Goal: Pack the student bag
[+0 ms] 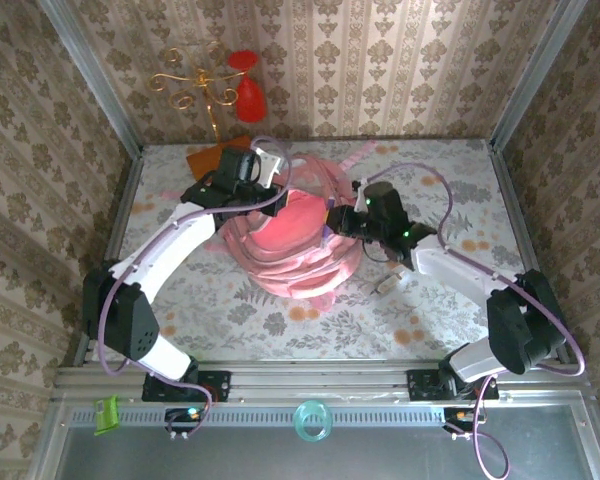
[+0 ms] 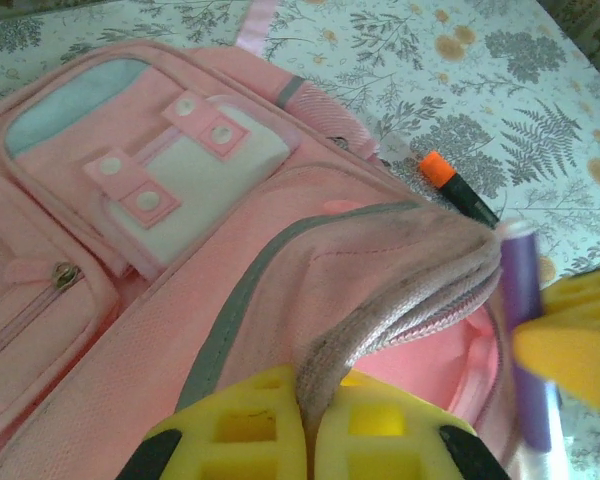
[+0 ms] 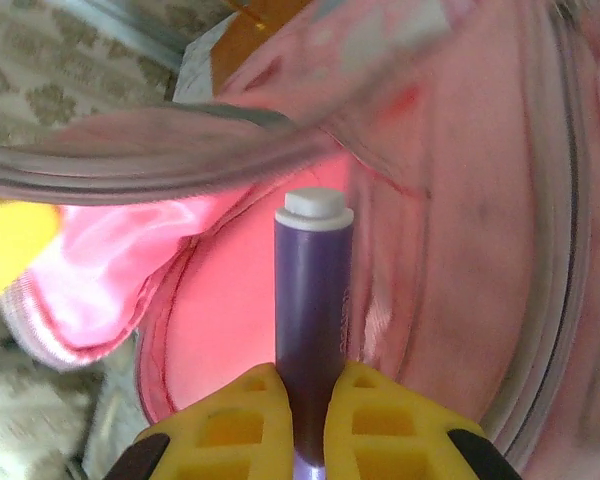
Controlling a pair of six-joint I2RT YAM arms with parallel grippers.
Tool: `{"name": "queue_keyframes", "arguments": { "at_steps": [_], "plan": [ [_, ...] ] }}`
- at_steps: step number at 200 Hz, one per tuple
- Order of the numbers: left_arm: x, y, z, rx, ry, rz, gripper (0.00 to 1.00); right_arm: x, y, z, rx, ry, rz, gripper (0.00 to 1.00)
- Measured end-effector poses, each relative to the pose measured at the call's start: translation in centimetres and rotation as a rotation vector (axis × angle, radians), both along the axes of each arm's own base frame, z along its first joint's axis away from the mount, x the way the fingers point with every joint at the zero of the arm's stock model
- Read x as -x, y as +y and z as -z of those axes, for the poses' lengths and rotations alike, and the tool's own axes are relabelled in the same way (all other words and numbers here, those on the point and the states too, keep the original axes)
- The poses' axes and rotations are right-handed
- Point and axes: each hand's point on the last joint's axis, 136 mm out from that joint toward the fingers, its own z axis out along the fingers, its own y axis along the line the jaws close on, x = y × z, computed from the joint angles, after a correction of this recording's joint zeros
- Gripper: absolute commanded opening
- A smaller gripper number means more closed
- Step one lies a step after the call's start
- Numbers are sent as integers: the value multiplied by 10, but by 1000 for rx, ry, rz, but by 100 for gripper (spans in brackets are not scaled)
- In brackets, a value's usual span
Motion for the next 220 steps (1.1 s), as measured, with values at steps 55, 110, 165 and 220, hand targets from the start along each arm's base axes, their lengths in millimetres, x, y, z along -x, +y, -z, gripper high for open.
{"name": "queue_keyframes", "arguments": {
  "at_steps": [55,110,165,220],
  "plan": [
    [1,0,-1,14,25,-15,0,-17,44,-2,-226,66,190,5],
    [4,-4,-2,24,32,-5,0,-49,58,-4,-245,79,341,62],
    [-1,-1,-5,42,31,-21,0,-10,20,-27,-18,-42,247,62],
    [-3,1,-6,49,32,-22,0,-49,-148,-14,497,-102,315,70]
  ]
}}
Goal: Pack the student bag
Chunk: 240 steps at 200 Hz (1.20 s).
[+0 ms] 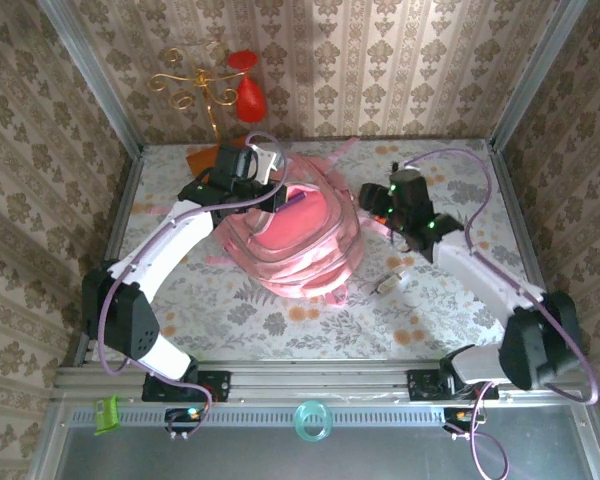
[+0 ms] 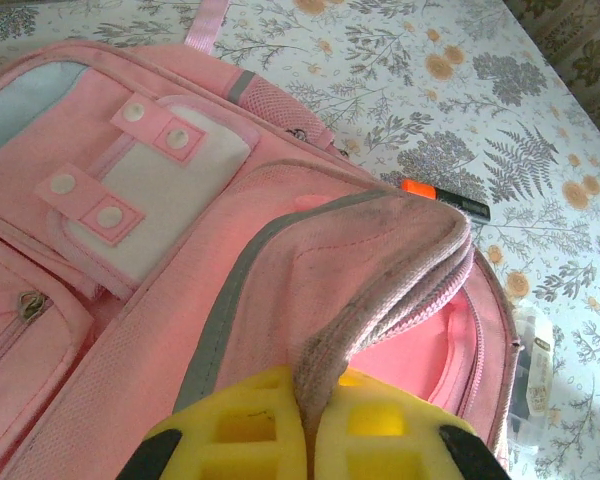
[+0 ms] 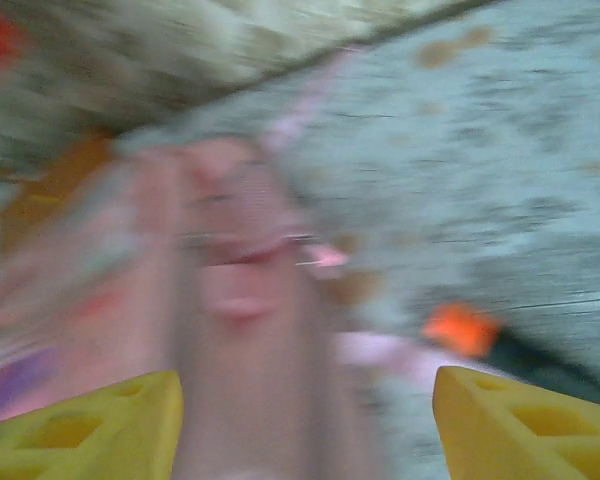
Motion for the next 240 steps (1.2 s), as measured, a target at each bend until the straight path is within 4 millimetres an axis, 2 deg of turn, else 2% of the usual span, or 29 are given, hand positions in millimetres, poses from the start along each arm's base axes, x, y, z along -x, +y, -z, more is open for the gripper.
{"name": "queue_keyframes", "arguments": {
  "at_steps": [15,34,46,65,99,128,150,206,240],
  "plan": [
    [0,0,0,0,0,1,0,-13,-30,44,139,144,-9,72],
    [0,0,0,0,0,1,0,-15,-44,95,271,319,-79,74],
    [0,0,0,0,0,1,0,-13,-46,118,329,402,-137,75],
    [0,0,1,-1,1,0,0,-16,-47,139,386,492,-207,76],
    [0,0,1,-7,-4,4,0,-27,-51,156,425,556,-256,69],
    [0,0,2,-8,-7,5,0,-28,-62,167,421,601,-258,60],
    [-1,0,2,-5,-12,5,0,-30,-69,175,393,629,-253,57],
    [-1,0,3,-7,-10,5,0,-46,-68,177,345,626,-261,28],
    [-1,0,4,-6,-10,5,0,-48,-69,177,321,618,-249,25]
  ]
}}
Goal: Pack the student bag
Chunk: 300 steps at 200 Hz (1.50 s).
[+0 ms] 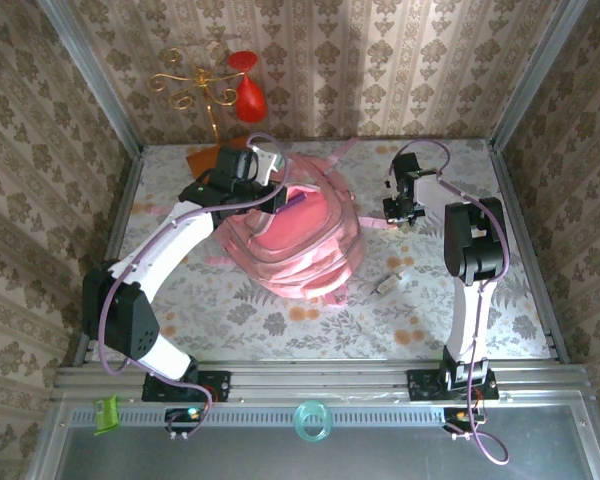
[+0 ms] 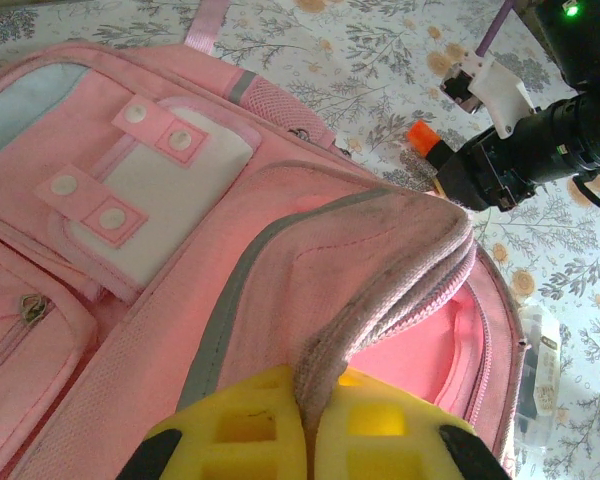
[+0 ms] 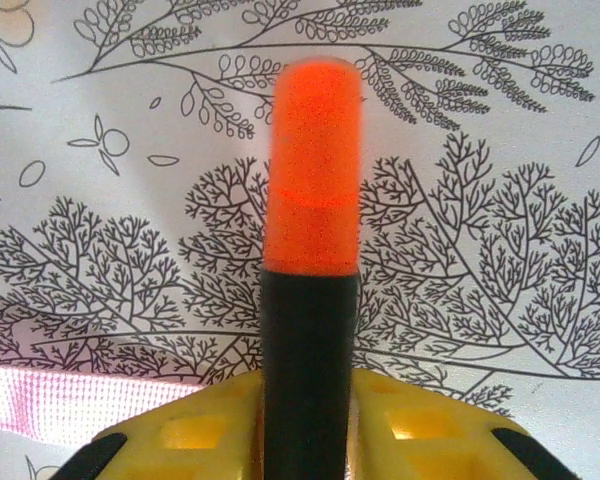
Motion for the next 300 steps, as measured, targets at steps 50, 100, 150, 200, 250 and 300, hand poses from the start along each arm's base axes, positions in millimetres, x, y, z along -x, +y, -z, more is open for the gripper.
{"name": "queue_keyframes", "arguments": {
  "at_steps": [50,100,150,200,250,300],
  "plan": [
    [0,0,0,-1,-3,2,0,17,-34,-12,-137,-52,173,21],
    [0,0,1,-3,-5,4,0,27,-35,-34,-213,-131,234,9],
    [0,0,1,-3,-4,4,0,70,50,-109,-450,-306,99,6],
    [0,-1,1,0,-3,6,0,128,205,-208,-878,-410,-130,6],
    [0,-2,-1,8,-3,2,0,121,267,-168,-992,-293,129,10],
    [-3,-2,-3,16,-16,-13,0,80,312,-171,-944,-358,241,47]
  ]
}}
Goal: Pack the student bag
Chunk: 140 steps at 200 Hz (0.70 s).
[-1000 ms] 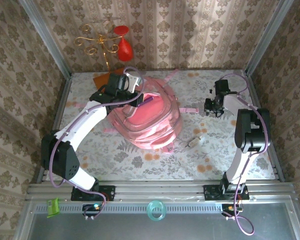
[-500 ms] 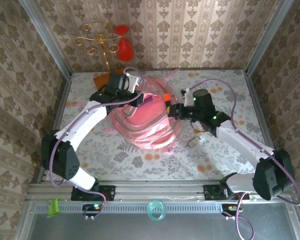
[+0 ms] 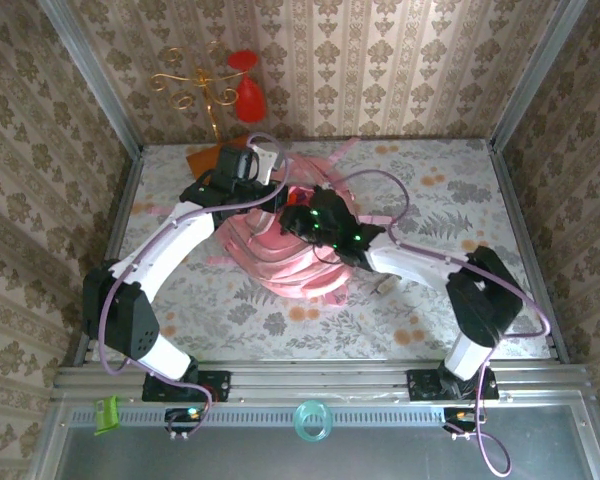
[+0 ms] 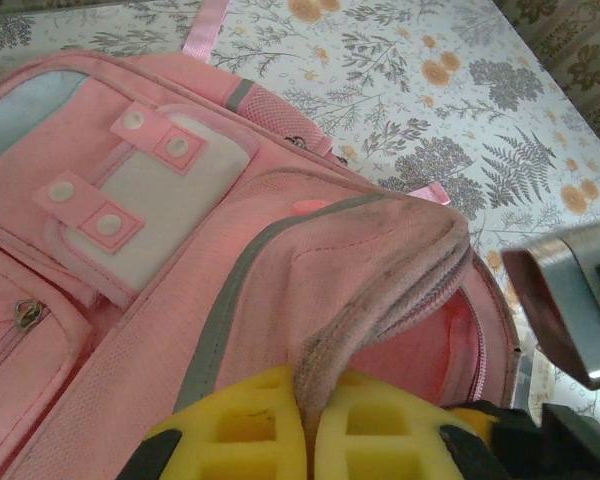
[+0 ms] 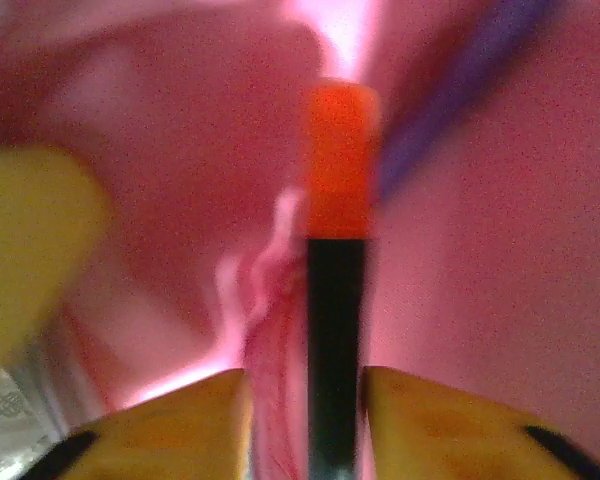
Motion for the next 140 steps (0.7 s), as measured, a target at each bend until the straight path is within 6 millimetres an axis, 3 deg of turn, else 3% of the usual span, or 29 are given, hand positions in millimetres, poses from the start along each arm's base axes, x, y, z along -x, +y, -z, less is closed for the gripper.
{"name": "queue_keyframes", "arguments": {
  "at_steps": [21,42,64,85,101,120,140],
  "plan": [
    [-5,3,-3,6,-14,-16,0,-4,-1,0,57,-16,2,49],
    [-2,0,-2,5,-11,-7,0,8,-23,0,135,-36,17,48],
    [-3,1,-2,5,-10,-8,0,42,-75,-4,256,-44,69,52],
    [-3,0,-1,6,-12,-7,0,75,-138,-3,388,-24,167,67],
    [-3,0,1,8,-13,-6,0,96,-177,20,512,43,217,80],
    [-3,-1,0,10,-15,-5,0,120,-212,71,648,184,251,84],
    [-3,-1,0,11,-14,-3,0,141,-235,114,733,314,278,85]
  ]
}}
